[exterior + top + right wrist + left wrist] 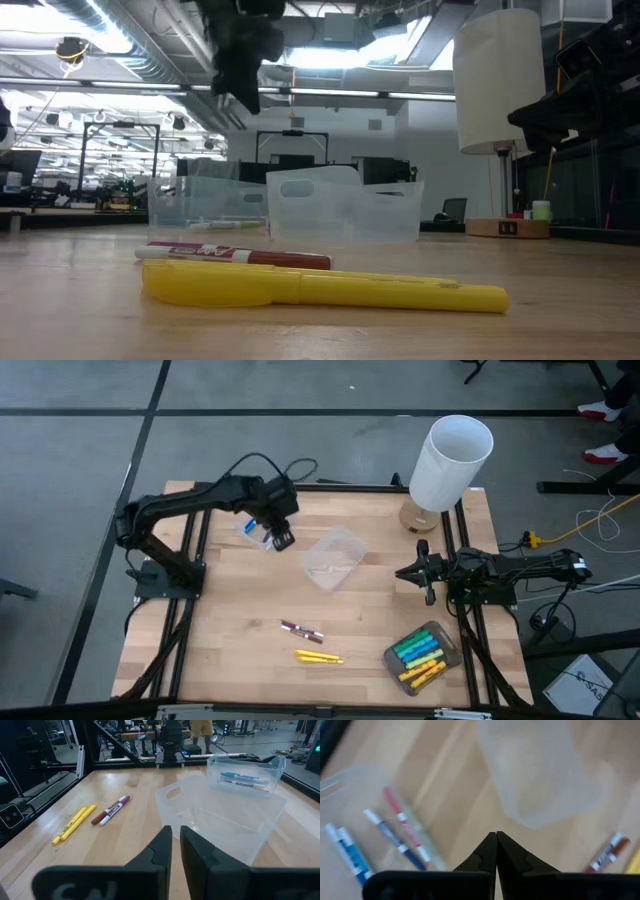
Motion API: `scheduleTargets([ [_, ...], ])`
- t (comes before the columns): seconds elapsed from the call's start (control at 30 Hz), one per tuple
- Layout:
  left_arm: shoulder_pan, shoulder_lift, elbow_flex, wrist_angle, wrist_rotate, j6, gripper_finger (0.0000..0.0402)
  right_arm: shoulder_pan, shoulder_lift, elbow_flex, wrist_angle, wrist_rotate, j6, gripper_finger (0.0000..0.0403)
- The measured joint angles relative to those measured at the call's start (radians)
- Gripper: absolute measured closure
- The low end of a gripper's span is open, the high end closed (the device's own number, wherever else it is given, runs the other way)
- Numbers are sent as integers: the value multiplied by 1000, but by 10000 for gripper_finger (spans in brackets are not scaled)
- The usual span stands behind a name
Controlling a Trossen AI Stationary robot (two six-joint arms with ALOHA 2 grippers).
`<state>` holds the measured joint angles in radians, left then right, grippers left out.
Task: Pick & Place Markers
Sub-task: Put the brown marker into the transparent bin
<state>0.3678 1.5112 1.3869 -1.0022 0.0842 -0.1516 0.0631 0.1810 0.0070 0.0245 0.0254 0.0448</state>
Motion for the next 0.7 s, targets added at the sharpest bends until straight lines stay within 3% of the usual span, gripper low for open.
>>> scheduleTargets([
  [0.7, -388, 0, 0, 7, 4, 24, 399, 0, 0, 0, 0, 0, 0, 363],
])
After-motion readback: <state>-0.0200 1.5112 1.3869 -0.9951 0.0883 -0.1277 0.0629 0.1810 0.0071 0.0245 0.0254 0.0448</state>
